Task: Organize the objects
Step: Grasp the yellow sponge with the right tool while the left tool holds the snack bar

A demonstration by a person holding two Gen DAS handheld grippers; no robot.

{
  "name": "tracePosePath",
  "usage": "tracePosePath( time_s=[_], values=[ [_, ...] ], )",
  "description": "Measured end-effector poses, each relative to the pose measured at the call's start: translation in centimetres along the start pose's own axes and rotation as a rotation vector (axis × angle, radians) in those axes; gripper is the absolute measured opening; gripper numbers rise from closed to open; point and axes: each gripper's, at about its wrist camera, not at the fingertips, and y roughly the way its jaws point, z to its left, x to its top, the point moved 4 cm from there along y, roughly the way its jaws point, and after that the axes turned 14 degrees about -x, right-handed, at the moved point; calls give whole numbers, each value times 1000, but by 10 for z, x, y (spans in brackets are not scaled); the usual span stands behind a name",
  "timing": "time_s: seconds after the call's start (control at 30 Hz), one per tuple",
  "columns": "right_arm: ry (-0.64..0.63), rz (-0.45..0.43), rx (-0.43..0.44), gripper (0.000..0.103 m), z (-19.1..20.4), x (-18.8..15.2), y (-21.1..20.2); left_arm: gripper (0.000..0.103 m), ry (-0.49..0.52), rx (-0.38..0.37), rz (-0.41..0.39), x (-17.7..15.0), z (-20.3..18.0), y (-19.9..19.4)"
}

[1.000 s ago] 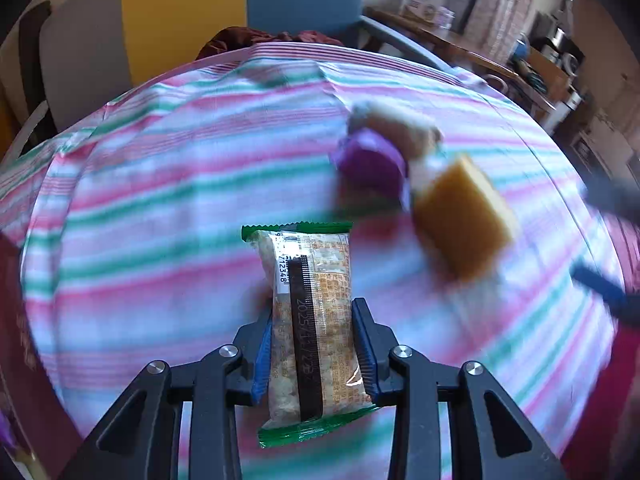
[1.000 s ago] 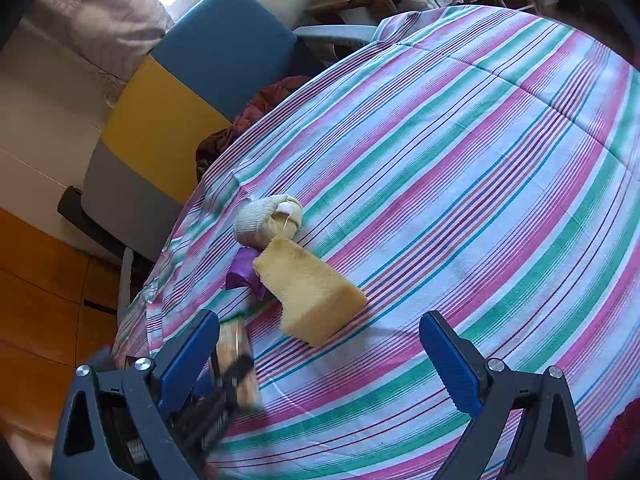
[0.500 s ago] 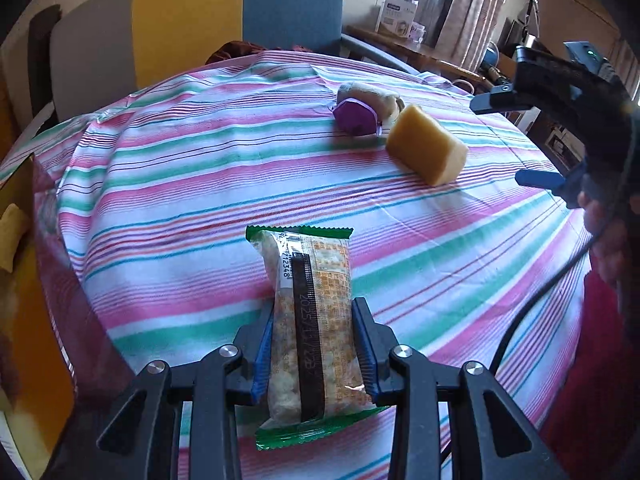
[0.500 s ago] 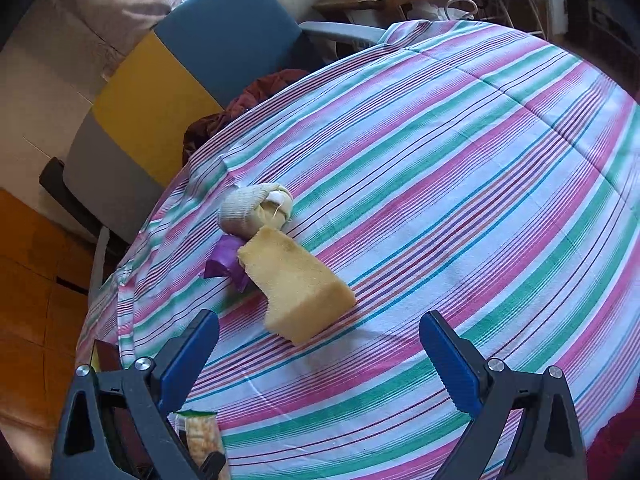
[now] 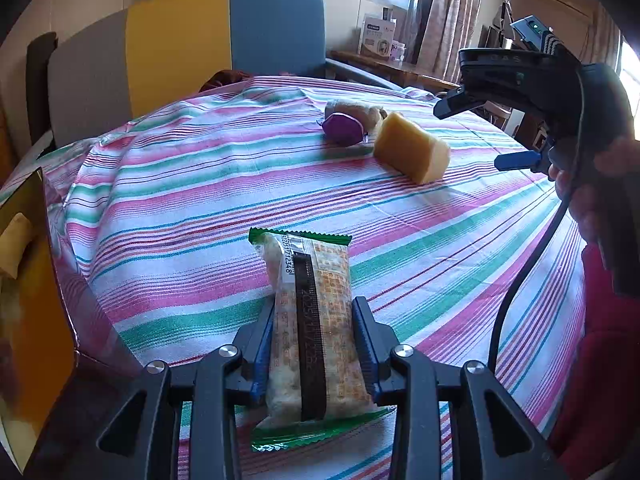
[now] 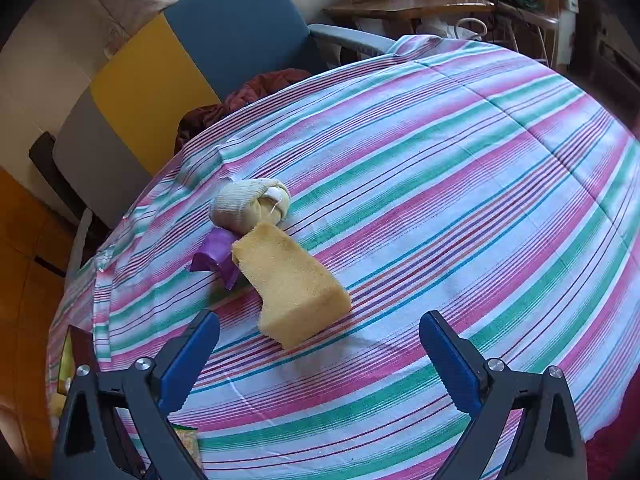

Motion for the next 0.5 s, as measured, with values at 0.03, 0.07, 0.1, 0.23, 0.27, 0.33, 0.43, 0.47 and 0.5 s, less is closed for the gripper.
tracePosePath(
  time_s=[0.03,0.07,0.1,0.23,0.27,0.33,0.43,0.47,0.5],
  values=[
    [-10,-5,-4,101,2,0,0,37,0,-2,-5,0,0,0],
    [-19,-9,-7,101,3,0,0,37,2,-3,-8,0,0,1],
    [-28,-11,-8,101,5,-1,-1,37,5,-2,-11,0,0,1],
    [-74,-5,-19,99,15,-6,-3,37,6,-10,-16,0,1,2],
    [-94,-7,-28,97,19,-6,-3,37,4,-14,-18,0,2,2],
    [-141,-22,-50,97,27,-4,-5,37,0,-22,-21,0,2,1],
    [-222,-23,-81,97,43,2,2,37,-3,-28,-24,-1,3,1],
    [-254,-17,-103,97,48,4,8,37,-3,-28,-24,-1,3,1],
    [-282,-11,-130,97,53,6,15,37,-3,-29,-25,0,3,1]
  ],
)
